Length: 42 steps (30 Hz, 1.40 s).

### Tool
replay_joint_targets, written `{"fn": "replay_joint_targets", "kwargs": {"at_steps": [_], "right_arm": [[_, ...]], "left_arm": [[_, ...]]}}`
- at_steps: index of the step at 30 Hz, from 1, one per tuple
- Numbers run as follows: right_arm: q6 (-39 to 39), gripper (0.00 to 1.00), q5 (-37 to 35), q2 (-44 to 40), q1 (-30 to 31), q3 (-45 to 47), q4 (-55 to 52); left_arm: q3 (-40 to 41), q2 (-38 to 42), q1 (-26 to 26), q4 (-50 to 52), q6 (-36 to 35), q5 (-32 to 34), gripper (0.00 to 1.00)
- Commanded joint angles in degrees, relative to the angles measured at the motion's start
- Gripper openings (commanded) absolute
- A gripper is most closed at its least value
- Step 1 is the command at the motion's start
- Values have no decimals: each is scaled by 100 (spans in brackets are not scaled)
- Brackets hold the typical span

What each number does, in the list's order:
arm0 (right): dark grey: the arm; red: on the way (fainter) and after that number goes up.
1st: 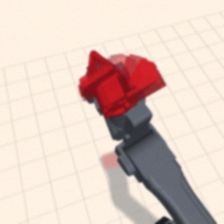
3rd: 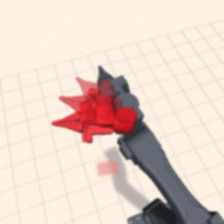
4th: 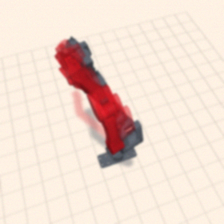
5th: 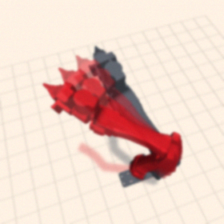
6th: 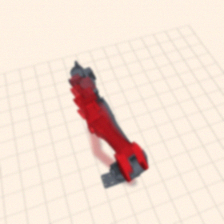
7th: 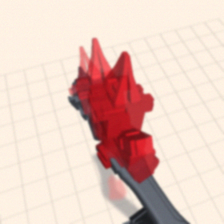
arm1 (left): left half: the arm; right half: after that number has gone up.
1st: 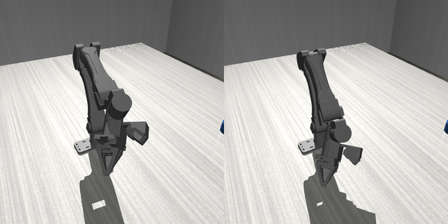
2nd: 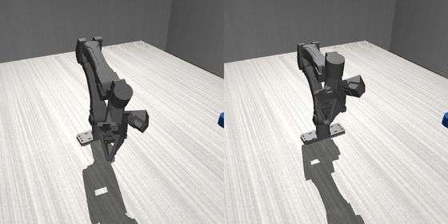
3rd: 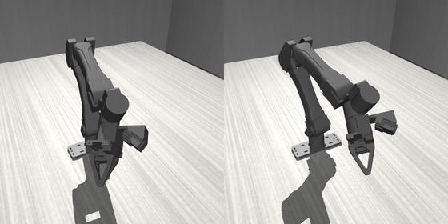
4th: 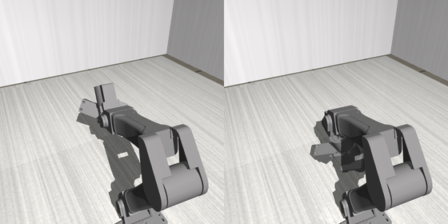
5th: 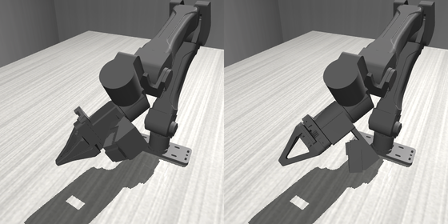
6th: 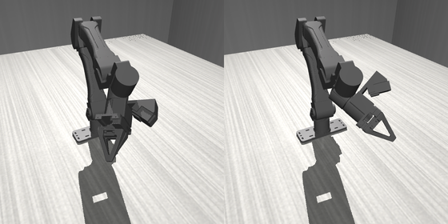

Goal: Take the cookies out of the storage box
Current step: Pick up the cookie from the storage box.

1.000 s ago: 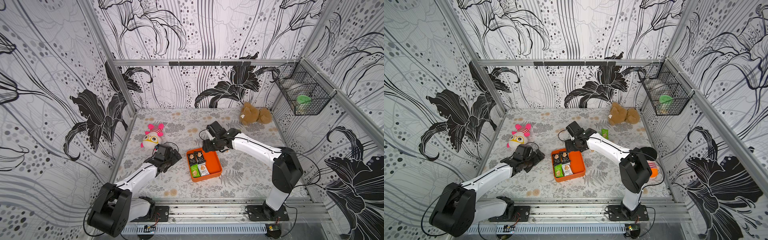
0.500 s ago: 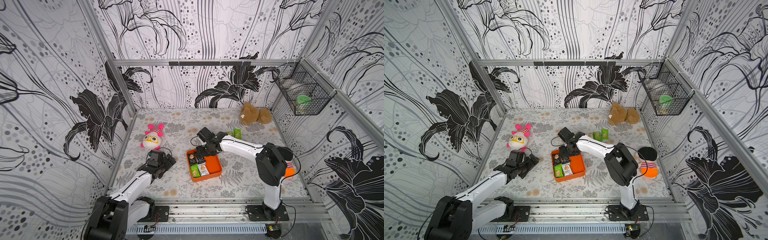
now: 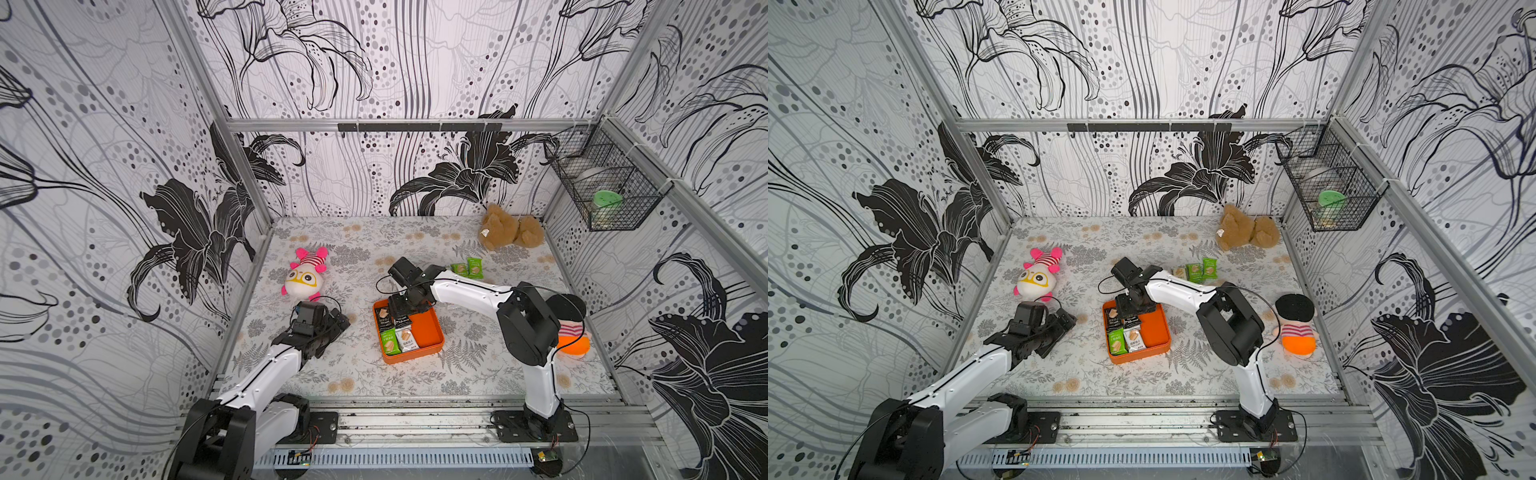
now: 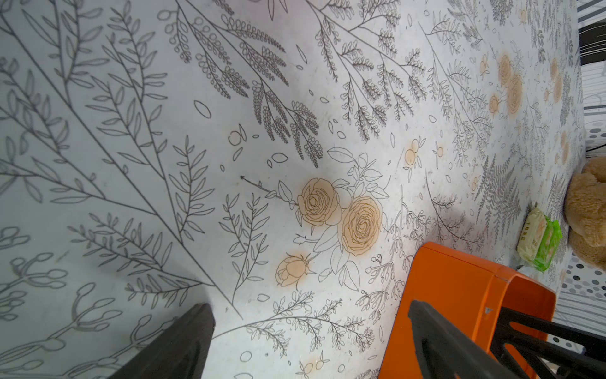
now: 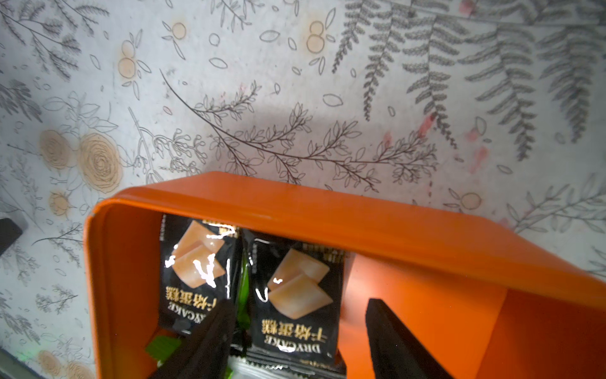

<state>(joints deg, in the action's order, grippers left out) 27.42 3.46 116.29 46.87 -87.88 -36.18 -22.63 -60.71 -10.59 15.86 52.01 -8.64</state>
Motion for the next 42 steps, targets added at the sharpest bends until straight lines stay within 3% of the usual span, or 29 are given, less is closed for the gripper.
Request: {"fn": "replay_joint_targets", "kwargs": {"at_steps": [1,17,26,42], "right_arm": [[-16,68,49,146,46,-186,-127],[-64,60,40,391,42,-333,-282],[-61,44,-34,92,41,-240,-270],[74,41,-4,-811,41,247,-91]], "left_arm": [[87,119,66,-26,-90,-6,97],[193,237,160,-43,-59,-14,97],[163,305,170,18,-7,-15,97],[-848,75,-90,367,63,139,97]]}}
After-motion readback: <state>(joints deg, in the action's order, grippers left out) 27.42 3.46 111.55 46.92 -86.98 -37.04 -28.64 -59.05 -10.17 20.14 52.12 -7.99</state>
